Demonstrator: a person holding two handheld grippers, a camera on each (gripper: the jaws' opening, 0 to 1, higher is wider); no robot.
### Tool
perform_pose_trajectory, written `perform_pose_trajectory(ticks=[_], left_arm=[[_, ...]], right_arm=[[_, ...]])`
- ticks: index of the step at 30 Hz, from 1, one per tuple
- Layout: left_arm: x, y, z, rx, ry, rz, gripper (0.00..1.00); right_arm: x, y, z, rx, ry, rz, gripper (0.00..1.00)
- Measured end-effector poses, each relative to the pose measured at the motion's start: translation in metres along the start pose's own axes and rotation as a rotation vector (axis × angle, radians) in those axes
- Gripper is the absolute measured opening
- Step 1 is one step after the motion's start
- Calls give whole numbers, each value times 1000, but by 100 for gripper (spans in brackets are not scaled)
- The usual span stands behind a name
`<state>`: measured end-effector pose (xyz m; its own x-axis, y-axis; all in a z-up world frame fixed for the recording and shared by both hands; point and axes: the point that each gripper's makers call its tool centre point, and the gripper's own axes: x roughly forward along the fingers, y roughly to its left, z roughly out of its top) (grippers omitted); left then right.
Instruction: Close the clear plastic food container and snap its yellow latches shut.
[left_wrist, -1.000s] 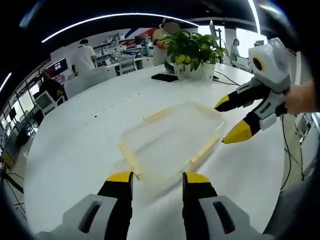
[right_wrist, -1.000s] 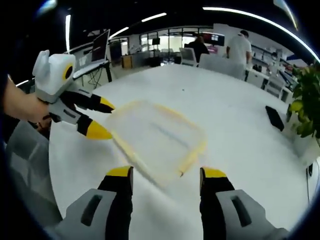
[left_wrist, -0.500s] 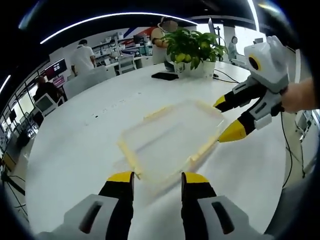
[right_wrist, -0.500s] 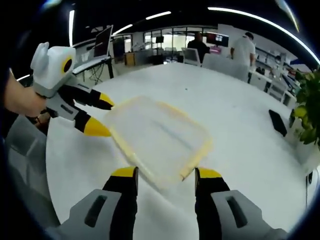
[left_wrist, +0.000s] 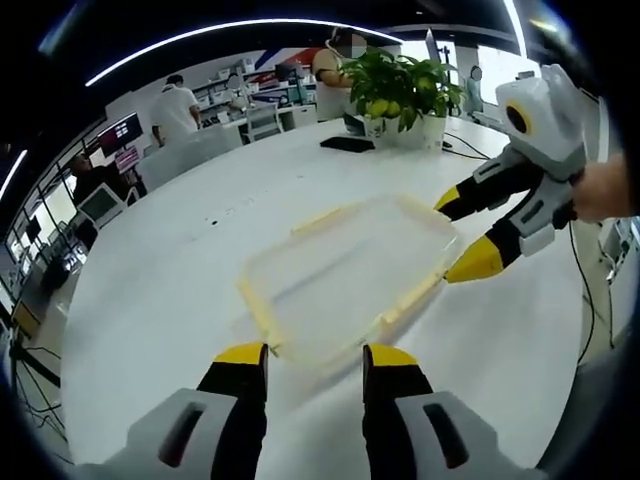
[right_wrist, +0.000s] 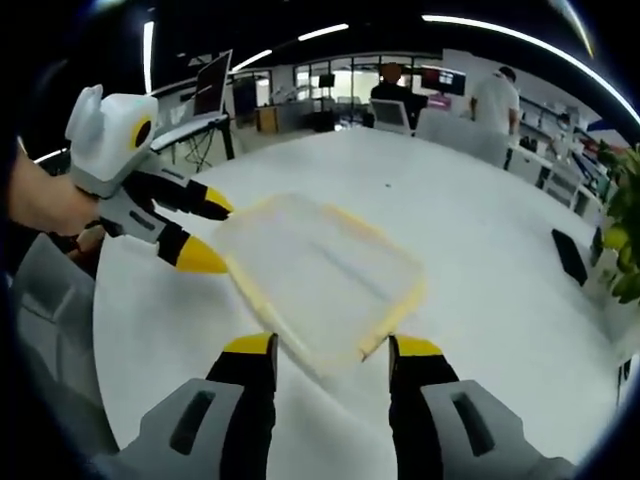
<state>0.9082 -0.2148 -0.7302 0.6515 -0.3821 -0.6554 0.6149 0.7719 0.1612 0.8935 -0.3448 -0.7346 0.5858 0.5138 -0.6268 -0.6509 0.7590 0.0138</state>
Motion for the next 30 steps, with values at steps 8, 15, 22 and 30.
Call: perform_pose_trajectory(ticks=[8,15,22,30], left_arm=[[0,5,-2,-13,3,17,31],[1,14,-4,-30,9,30,31],[-1,15,-7,-42,18,29,32],[-33,10,-12,-70,-15,41,34]], right_arm=[[6,-1,4,-11,5,6,41],[13,2,10,-21,11,-2,41],[13,2,11,-30,15,1,41],[-17,14,26,-31,-36,-7,42]])
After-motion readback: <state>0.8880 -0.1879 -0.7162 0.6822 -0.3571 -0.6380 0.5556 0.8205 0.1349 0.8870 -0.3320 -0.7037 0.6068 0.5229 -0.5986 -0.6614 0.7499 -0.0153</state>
